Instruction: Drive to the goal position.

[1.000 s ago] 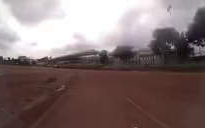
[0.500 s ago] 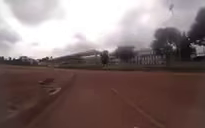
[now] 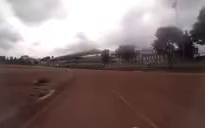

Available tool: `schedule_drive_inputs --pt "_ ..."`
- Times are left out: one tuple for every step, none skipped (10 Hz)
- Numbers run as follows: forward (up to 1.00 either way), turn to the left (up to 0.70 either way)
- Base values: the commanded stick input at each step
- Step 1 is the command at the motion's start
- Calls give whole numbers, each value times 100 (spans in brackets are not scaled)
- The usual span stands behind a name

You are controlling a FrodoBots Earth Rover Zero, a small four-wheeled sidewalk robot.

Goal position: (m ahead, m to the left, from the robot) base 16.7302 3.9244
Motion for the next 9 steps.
schedule_drive_inputs --pt "100 0" --pt "100 0" --pt "100 0" --pt "100 0" --pt "100 0" --pt "100 0" --pt "100 0" --pt "100 0" --pt "100 0"
